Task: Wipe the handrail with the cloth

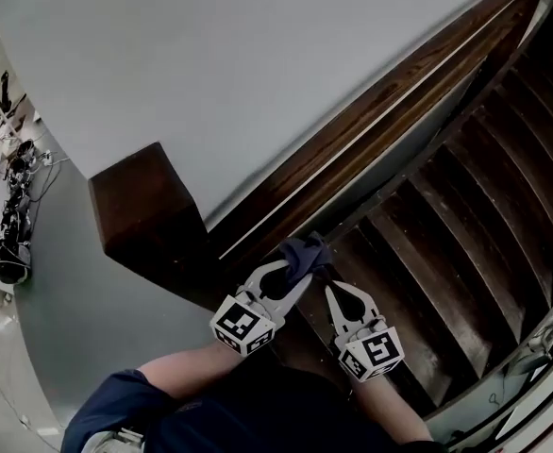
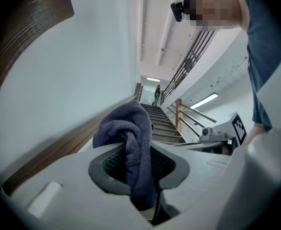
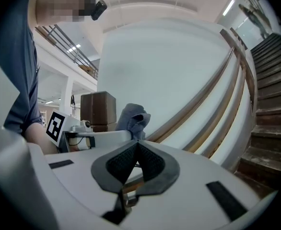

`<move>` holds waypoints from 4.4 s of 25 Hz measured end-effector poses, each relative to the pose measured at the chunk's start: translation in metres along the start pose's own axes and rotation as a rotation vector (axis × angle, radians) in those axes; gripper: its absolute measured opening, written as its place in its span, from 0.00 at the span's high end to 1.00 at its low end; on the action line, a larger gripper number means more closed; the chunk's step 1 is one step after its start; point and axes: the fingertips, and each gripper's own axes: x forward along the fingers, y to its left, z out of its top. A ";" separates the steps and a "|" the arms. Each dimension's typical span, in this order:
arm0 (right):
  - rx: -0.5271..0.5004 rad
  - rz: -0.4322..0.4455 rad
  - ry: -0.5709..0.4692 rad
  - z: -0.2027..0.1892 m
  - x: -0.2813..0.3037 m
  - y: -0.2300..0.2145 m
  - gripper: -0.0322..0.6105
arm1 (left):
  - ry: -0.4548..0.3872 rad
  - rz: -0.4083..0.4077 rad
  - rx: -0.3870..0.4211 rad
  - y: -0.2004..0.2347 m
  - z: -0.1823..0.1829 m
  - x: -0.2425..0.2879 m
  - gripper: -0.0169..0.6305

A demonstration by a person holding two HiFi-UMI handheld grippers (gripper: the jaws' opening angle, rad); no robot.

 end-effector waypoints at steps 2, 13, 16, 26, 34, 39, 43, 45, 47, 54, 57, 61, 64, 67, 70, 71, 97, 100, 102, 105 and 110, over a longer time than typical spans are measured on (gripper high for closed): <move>-0.006 0.014 -0.006 0.006 0.007 -0.001 0.94 | 0.000 0.029 0.019 0.011 0.008 0.006 0.82; -0.059 0.022 -0.103 0.062 0.035 -0.038 0.94 | 0.018 0.145 0.140 0.050 0.047 0.061 0.82; -0.060 0.016 -0.114 0.068 0.047 -0.051 0.94 | 0.017 0.167 0.164 0.062 0.055 0.075 0.82; -0.033 -0.033 -0.127 0.076 0.090 -0.102 0.94 | 0.090 0.268 0.212 0.126 0.051 0.131 0.82; -0.036 -0.045 -0.133 0.090 0.116 -0.121 0.94 | 0.077 0.299 0.214 0.168 0.076 0.177 0.82; -0.046 -0.063 -0.118 0.090 0.117 -0.123 0.94 | 0.103 0.287 0.214 0.177 0.073 0.199 0.82; -0.057 -0.077 -0.113 0.091 0.115 -0.129 0.94 | 0.138 0.302 0.202 0.189 0.056 0.198 0.82; -0.051 -0.081 -0.108 0.087 0.114 -0.132 0.94 | 0.141 0.307 0.200 0.191 0.049 0.194 0.82; -0.041 -0.081 -0.102 0.082 0.116 -0.132 0.94 | 0.139 0.306 0.210 0.191 0.045 0.189 0.82; -0.041 -0.023 -0.063 0.067 0.128 -0.104 0.94 | 0.169 0.354 0.195 0.196 0.029 0.160 0.82; -0.036 0.001 -0.055 0.061 0.130 -0.090 0.94 | 0.189 0.387 0.186 0.202 0.018 0.140 0.82; -0.030 0.051 -0.031 0.049 0.131 -0.071 0.94 | 0.209 0.453 0.162 0.209 0.000 0.106 0.82; -0.021 0.072 -0.015 0.036 0.131 -0.062 0.94 | 0.212 0.495 0.149 0.213 -0.012 0.084 0.82; -0.013 0.108 0.017 0.023 0.131 -0.050 0.94 | 0.208 0.553 0.125 0.216 -0.025 0.058 0.82; -0.009 0.138 0.032 0.012 0.132 -0.036 0.94 | 0.210 0.590 0.107 0.218 -0.035 0.037 0.82; -0.009 0.146 0.035 0.008 0.132 -0.031 0.94 | 0.208 0.597 0.103 0.218 -0.038 0.033 0.82; -0.027 0.052 0.054 0.003 0.055 -0.038 0.94 | 0.236 0.553 0.146 0.195 -0.035 0.076 0.82; -0.016 0.000 0.033 0.011 0.046 -0.054 0.94 | 0.236 0.511 0.175 0.192 -0.021 0.104 0.82; -0.015 -0.030 0.016 0.018 0.042 -0.062 0.94 | 0.240 0.478 0.190 0.187 -0.013 0.122 0.82; -0.023 -0.073 -0.009 0.031 0.039 -0.074 0.94 | 0.234 0.430 0.207 0.184 0.001 0.150 0.82; -0.032 -0.162 -0.036 0.046 0.031 -0.093 0.94 | 0.236 0.378 0.223 0.184 0.021 0.186 0.82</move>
